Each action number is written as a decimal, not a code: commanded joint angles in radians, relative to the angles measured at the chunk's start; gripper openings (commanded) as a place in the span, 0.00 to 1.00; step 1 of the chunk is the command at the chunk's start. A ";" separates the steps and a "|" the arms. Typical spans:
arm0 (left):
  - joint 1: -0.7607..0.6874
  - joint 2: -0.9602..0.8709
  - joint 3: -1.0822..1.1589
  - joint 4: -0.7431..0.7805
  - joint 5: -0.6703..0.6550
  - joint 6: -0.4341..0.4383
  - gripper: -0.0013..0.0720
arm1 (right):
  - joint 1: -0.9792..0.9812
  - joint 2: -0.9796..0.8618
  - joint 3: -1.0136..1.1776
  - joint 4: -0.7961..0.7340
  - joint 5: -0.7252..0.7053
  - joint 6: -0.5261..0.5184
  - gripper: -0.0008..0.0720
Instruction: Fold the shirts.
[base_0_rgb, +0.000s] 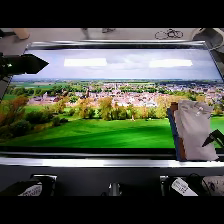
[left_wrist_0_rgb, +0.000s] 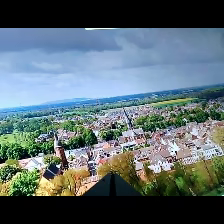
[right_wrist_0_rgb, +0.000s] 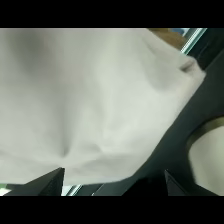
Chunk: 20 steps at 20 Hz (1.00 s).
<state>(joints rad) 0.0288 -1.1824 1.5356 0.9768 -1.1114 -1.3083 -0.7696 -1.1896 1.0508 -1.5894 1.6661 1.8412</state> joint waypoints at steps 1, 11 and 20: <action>-0.002 -0.005 0.001 0.019 0.004 0.001 0.04 | 0.000 0.003 0.156 -0.066 -0.137 -0.112 0.98; -0.238 -0.346 0.080 0.679 -0.278 -0.371 0.93 | 0.803 -0.228 0.661 0.041 -0.352 -0.098 0.94; -0.222 -0.237 -0.130 0.605 -0.074 -0.465 0.93 | 0.829 -0.394 0.660 0.139 -0.098 -0.109 0.96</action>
<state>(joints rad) -0.1997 -1.4254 1.4265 1.5787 -1.2057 -1.7409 0.0448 -1.5631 1.7073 -1.4563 1.5322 1.7294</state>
